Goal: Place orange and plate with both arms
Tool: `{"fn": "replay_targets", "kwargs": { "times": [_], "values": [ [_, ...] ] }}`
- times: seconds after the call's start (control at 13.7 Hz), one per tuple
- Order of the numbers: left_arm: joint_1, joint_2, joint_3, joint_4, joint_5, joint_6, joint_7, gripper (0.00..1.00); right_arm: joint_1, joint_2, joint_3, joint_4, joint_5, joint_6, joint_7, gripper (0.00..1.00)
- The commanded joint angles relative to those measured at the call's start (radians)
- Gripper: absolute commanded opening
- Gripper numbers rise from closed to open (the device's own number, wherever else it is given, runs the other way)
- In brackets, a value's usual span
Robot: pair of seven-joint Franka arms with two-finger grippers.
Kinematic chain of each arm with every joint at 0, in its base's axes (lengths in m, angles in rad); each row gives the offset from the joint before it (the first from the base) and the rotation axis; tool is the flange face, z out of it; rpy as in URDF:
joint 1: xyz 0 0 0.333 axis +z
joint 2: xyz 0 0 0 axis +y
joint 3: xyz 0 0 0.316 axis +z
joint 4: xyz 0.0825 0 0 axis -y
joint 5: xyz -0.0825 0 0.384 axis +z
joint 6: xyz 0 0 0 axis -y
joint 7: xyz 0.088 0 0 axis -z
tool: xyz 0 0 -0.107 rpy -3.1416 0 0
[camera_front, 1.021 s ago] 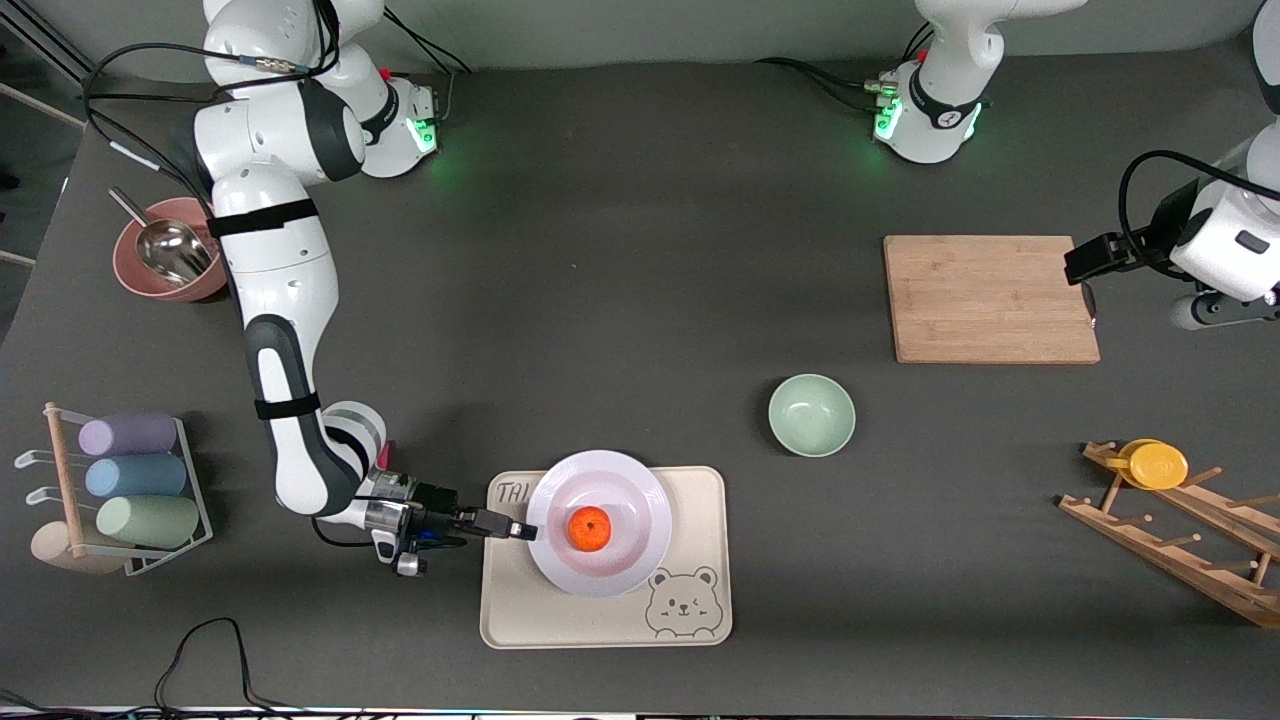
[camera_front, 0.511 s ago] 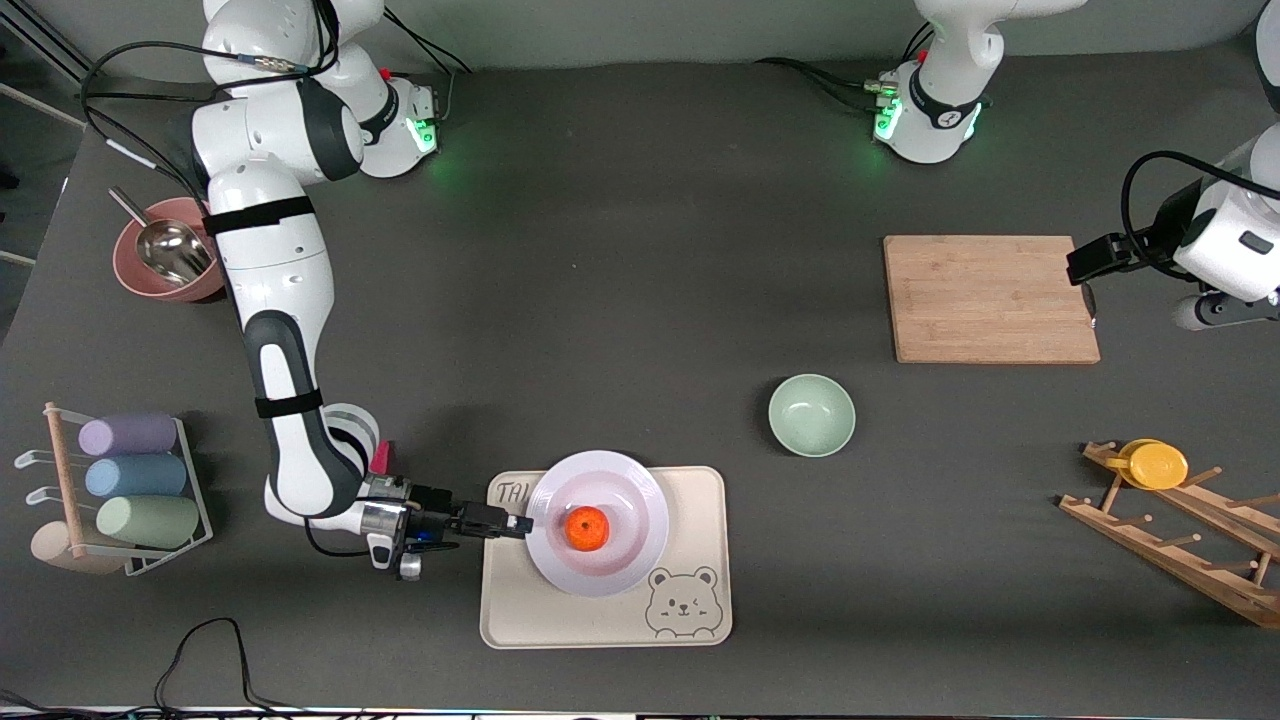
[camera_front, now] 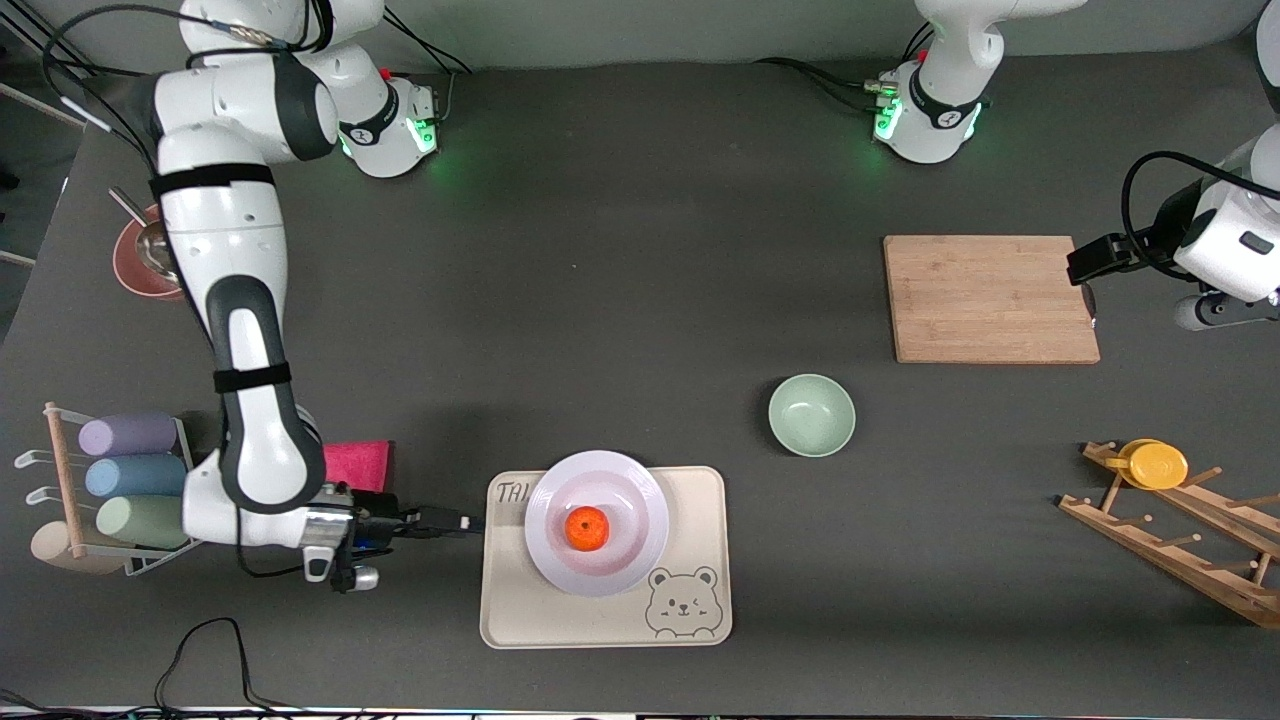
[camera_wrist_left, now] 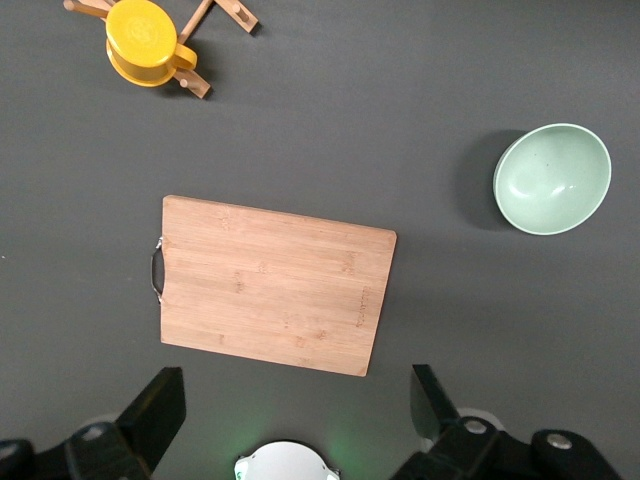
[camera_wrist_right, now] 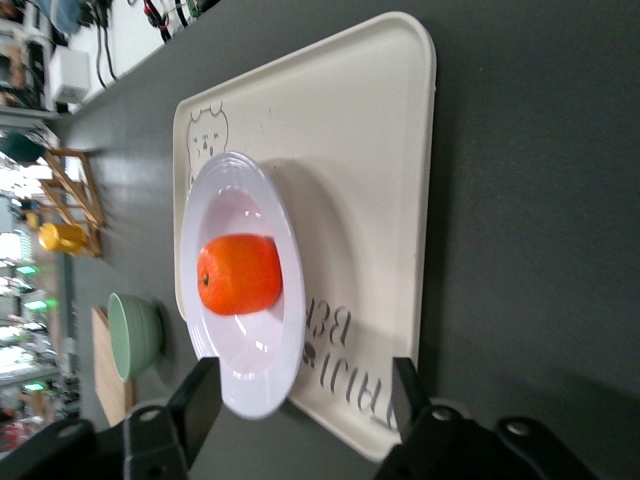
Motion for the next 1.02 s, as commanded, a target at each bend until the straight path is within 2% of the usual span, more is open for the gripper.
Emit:
{"fn": "replay_targets", "kwargs": {
  "times": [0.0,0.07,0.29,0.51,0.73,0.95],
  "values": [
    [0.006,-0.001,-0.004,0.008,0.006,-0.022,0.005,1.00,-0.018,-0.200,0.000,-0.166,-0.214,-0.065,0.025,0.93],
    [0.006,-0.001,-0.004,0.008,0.004,-0.022,0.003,1.00,-0.026,-0.260,-0.002,-0.195,-0.299,-0.106,0.025,1.00],
    [0.006,0.001,-0.004,0.007,0.004,-0.022,0.003,1.00,-0.068,-0.467,-0.003,-0.289,-0.539,-0.229,0.083,1.00],
    [0.004,0.001,-0.004,0.007,0.004,-0.022,0.003,1.00,-0.080,-0.611,-0.003,-0.298,-0.738,-0.341,0.186,1.00],
    [0.006,0.001,-0.004,0.007,0.004,-0.024,0.005,1.00,-0.080,-0.722,0.000,-0.303,-0.867,-0.398,0.284,1.00],
    [0.006,0.001,-0.002,0.007,0.004,-0.024,0.005,1.00,-0.078,-0.797,0.017,-0.321,-0.956,-0.426,0.410,1.00]
  ]
}}
